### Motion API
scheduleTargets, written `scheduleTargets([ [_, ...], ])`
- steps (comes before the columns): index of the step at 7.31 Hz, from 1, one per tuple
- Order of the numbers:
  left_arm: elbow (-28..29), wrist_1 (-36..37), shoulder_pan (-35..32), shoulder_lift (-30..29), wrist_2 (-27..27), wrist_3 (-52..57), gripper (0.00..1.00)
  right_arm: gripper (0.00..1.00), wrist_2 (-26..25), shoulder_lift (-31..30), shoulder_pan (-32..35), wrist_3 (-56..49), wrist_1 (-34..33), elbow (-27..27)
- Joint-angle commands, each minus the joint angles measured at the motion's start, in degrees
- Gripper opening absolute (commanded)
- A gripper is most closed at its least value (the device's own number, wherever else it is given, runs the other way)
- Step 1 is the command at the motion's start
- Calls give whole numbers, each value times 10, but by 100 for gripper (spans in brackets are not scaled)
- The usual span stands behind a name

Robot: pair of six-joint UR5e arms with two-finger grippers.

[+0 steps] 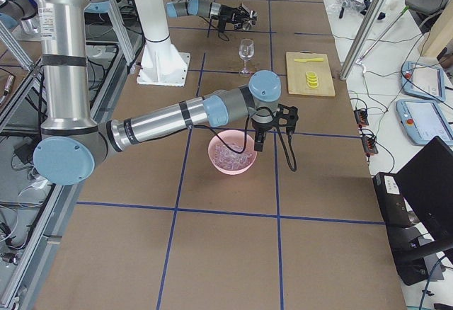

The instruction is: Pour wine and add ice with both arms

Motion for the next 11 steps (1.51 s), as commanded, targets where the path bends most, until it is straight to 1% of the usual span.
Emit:
scheduleTargets([
  [1,-7,-27,0,3,-1,-31,0,100,-9,0,-9,-1,2,3],
  [2,-7,-51,0,9,-1,-81,0,100,-43,0,-28,7,25,5],
  [3,-12,-64,0,15,-1,-104,0,100,-61,-1,-48,38,55,5],
  [4,-32,-89,0,38,-1,-140,0,100,-71,-11,-65,64,90,5],
  [5,-52,-125,-1,58,-2,-168,0,100,-83,-22,-81,66,113,6],
  [6,-57,-162,-1,63,-6,-203,0,100,-102,-33,-100,67,113,20],
  [7,-58,-187,-1,65,-24,-286,0,100,-108,-37,-114,84,113,30],
  [8,-61,-205,-1,70,-51,-397,0,100,-109,-37,-124,95,114,31],
  [9,-72,-206,-2,100,-65,-457,0,100,-109,-37,-128,96,114,31],
  [11,-100,-209,-8,179,-63,-476,0,100,-109,-37,-130,97,114,34],
])
